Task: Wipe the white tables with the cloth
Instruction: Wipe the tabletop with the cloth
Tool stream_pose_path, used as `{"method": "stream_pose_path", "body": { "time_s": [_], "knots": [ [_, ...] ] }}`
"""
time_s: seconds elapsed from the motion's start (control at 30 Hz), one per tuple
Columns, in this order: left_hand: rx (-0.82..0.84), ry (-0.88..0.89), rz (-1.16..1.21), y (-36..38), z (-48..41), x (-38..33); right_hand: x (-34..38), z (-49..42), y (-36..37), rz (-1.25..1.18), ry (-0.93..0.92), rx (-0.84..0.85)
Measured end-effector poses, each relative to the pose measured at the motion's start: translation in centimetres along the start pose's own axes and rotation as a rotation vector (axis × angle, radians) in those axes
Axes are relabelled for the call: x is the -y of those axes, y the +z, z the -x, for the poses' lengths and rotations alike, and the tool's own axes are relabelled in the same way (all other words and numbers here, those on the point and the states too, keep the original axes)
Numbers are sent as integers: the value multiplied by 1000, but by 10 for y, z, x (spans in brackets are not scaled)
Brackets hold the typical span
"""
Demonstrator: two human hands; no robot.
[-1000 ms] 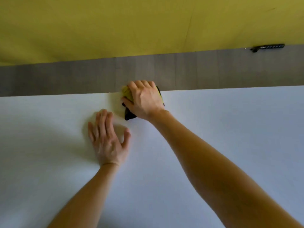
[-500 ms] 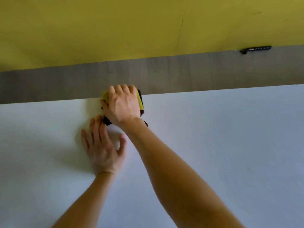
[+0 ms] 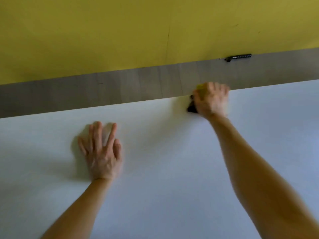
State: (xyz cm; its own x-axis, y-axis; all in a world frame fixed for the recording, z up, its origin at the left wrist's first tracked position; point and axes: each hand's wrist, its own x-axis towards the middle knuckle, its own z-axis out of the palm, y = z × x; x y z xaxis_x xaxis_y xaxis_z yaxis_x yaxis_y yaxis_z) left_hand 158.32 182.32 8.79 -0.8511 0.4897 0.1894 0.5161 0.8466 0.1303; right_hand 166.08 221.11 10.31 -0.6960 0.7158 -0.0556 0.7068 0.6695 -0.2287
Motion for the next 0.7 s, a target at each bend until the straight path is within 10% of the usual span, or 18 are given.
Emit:
{"method": "stream_pose_path", "body": {
  "time_s": [0.23,0.4,0.57,0.7],
  "knots": [
    [131,47,-107,-3,-1,-11,197,43,33,-53,-575,281],
    [149,-394,-12,7,-7,-94,40,6,5,-253,-580,245],
    [148,-76,47,22,-6,-197,-185,-35,-59,-92,-220,99],
    [121,-61,26,32,-1,-229,-159,-37,-43,45,-12,80]
  ]
}}
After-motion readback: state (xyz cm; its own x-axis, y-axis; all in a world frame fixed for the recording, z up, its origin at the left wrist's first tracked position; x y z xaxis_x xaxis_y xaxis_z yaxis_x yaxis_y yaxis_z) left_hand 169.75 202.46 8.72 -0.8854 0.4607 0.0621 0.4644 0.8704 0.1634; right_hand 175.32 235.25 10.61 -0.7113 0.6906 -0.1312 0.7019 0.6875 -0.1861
